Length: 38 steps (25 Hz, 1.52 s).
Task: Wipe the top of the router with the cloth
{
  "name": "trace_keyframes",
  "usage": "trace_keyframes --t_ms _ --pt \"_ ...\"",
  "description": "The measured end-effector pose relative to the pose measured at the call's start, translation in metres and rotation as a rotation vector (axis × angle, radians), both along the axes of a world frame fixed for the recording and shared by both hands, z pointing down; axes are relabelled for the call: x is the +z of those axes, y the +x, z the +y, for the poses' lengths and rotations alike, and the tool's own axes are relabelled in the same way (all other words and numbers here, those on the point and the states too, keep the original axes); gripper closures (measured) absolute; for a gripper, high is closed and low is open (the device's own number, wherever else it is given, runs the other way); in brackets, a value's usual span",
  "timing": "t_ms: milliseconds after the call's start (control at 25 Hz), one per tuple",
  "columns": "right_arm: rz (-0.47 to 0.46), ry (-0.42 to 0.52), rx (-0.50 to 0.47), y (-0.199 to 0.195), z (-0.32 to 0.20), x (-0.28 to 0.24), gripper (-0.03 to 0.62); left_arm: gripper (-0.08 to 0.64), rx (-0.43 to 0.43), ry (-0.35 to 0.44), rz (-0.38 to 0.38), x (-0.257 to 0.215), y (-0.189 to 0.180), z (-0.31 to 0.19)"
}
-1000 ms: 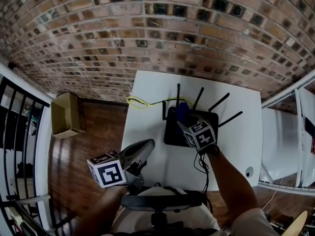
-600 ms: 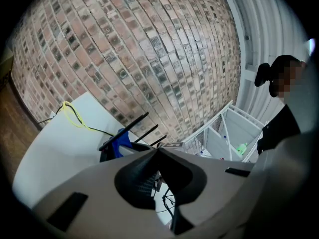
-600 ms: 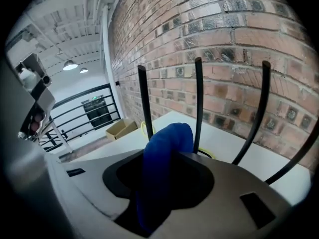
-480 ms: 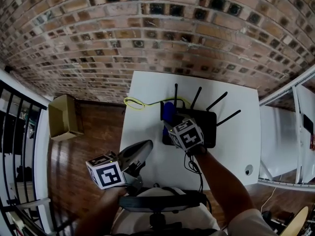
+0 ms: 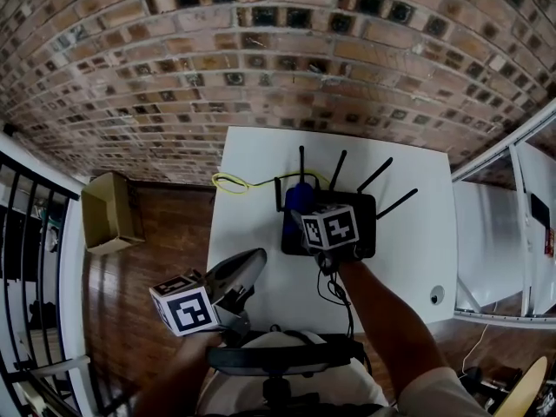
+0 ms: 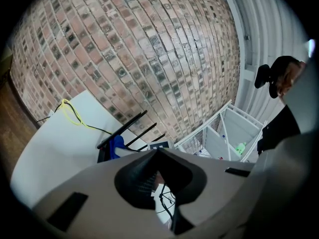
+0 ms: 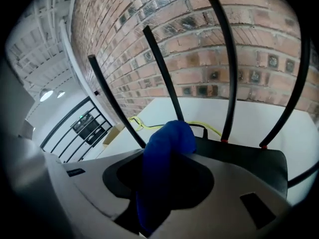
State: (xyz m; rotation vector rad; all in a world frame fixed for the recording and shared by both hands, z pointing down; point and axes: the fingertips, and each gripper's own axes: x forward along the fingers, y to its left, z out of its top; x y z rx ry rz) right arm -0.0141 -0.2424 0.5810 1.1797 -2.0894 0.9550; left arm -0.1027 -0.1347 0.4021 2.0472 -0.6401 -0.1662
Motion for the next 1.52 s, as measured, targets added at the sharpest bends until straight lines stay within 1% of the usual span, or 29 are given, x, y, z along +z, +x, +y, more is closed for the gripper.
trace_keyframes --t_ms 400,840,1160,1360,1480,1520 --pt "0.015 -0.023 0.146 0.054 0.004 0.001 0.436 0.552 0.043 0.001 0.008 -0.003 0.023 0.009" --pt "0.048 -0.039 0.269 0.123 0.015 0.002 0.436 0.552 0.089 0.003 0.013 -0.005 0.050 0.013" --pt "0.101 -0.058 0.393 0.177 0.027 0.003 0.436 0.552 0.119 0.007 0.015 -0.006 0.066 0.014" --pt "0.191 -0.055 0.408 0.195 0.035 0.004 0.436 0.552 0.132 0.011 -0.001 0.000 0.069 0.014" --pt "0.208 -0.036 0.415 0.196 0.037 -0.003 0.437 0.552 0.130 0.012 0.018 -0.003 0.072 0.014" --pt "0.228 -0.038 0.412 0.199 0.038 -0.001 0.437 0.552 0.131 0.013 0.022 -0.004 0.074 0.015"
